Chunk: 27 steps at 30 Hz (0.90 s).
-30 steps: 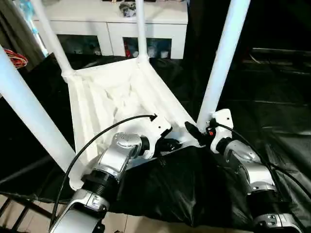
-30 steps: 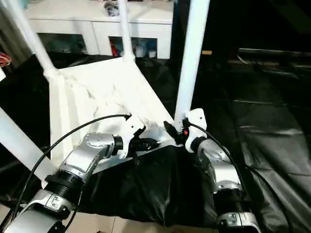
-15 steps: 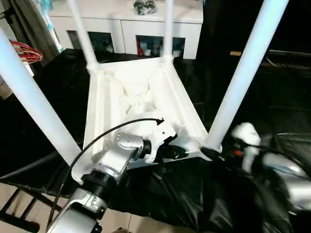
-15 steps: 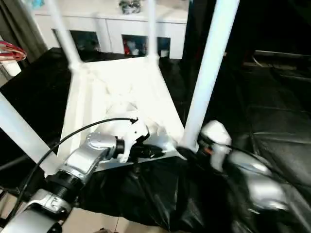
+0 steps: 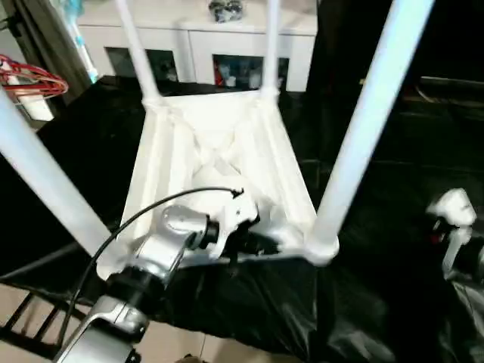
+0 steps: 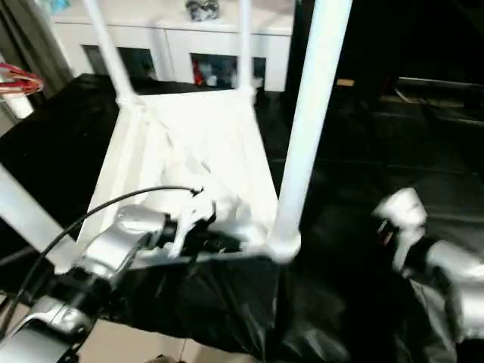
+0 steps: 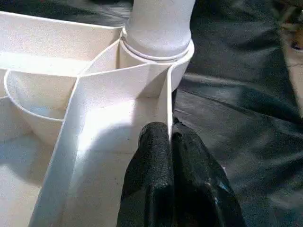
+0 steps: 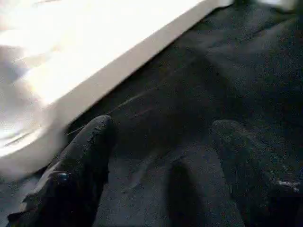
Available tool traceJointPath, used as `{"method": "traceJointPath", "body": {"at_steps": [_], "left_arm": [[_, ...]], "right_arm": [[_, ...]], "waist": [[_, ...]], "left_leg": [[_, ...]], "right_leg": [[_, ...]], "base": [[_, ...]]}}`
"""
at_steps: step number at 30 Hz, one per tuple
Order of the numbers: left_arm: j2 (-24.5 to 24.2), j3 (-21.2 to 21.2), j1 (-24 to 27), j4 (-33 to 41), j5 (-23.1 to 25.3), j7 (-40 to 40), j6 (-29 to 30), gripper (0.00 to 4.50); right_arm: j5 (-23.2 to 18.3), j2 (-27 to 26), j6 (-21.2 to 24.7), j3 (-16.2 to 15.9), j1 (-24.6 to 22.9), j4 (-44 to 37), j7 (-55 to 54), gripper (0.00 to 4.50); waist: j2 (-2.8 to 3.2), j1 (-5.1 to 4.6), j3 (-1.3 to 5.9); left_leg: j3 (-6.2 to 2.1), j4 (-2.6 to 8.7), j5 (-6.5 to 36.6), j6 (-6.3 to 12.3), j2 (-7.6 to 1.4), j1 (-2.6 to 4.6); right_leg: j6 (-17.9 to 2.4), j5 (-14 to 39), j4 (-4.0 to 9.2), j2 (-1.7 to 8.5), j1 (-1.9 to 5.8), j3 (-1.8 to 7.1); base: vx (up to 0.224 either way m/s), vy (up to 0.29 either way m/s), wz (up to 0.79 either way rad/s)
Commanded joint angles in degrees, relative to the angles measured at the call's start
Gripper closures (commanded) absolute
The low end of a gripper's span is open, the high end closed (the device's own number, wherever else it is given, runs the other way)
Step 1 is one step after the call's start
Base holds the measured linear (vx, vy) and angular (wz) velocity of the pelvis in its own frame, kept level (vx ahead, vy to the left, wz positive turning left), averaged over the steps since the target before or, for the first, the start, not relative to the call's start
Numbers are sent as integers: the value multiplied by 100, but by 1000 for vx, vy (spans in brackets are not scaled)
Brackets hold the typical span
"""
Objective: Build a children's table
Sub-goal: Rotate leg to tighten
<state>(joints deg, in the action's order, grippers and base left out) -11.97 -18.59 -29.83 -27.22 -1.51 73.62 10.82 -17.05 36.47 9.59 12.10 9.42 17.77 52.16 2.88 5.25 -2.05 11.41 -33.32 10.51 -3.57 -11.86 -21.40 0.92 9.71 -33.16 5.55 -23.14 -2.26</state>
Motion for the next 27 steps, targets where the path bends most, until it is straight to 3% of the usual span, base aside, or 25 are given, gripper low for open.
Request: {"method": "traceJointPath", "body": {"at_steps": [1, 5, 11, 14, 18, 19, 20, 25, 27], "left_arm": [[115, -67, -4, 324, -478, 469, -346, 450], [76, -204, 17, 320, -543, 817, -565, 450], [265, -214, -34, 59, -704, 1329, -982, 450], [264, -233, -59, -31, -708, 1384, -1155, 450], [158, -209, -117, -227, -755, 1615, -1317, 450], [135, -203, -110, -229, -752, 1662, -1325, 450], [122, -202, -105, -231, -747, 1692, -1335, 450], [31, -201, -94, -317, -602, 1569, -1498, 450], [8, 124, -19, -337, -746, 1215, -1708, 450]], "right_arm": [[105, -120, 60, 104, 102, 116, -379, 94], [159, -356, 63, 80, 214, 163, -790, 94], [238, -998, 3, -160, 263, -41, -1246, 94], [258, -1075, -14, -204, 283, -31, -1374, 94], [268, -1208, -49, -210, 286, -54, -1564, 94], [290, -1233, -48, -185, 288, -45, -1610, 94], [306, -1250, -45, -167, 289, -40, -1639, 94], [304, -1278, -42, -161, 299, -37, -1689, 94], [255, -1383, -12, -144, 342, -159, -1916, 94]], "waist": [[-168, -27, 334], [-166, -16, 353], [-170, -14, 338], [-155, 1, 348], [-173, -43, 345], [-205, -58, 338], [-190, -59, 337], [-196, -79, 329], [-209, -77, 328]], "left_leg": [[-16, 322, 780, 612, -106, 76], [-6, 297, 677, 669, -106, 61], [-2, 324, 905, 540, -112, 71], [10, 318, 840, 533, -127, 85], [4, 316, 853, 568, -106, 45], [8, 317, 869, 569, -101, 31], [1, 321, 876, 546, -100, 31], [3, 328, 1000, 454, -112, 55], [2, 327, 1003, 444, -114, 52]], "right_leg": [[-1346, 1139, 335, 174, 236, 101], [-1418, 809, 281, 168, 251, 97], [-1336, 1212, 313, 189, 227, 102], [-1425, 971, 296, 180, 212, 112], [-1338, 981, 277, 195, 249, 98], [-1319, 1035, 281, 196, 256, 97], [-1277, 1164, 291, 208, 256, 99], [-1216, 1366, 308, 201, 232, 107], [-1222, 1330, 300, 203, 229, 107]], "base": [[0, 0, 0], [0, 0, 0], [0, 0, 0], [0, 0, 0], [0, 0, 0], [0, 0, 0], [0, 0, 0], [0, 0, 0], [0, 0, 0]]}}
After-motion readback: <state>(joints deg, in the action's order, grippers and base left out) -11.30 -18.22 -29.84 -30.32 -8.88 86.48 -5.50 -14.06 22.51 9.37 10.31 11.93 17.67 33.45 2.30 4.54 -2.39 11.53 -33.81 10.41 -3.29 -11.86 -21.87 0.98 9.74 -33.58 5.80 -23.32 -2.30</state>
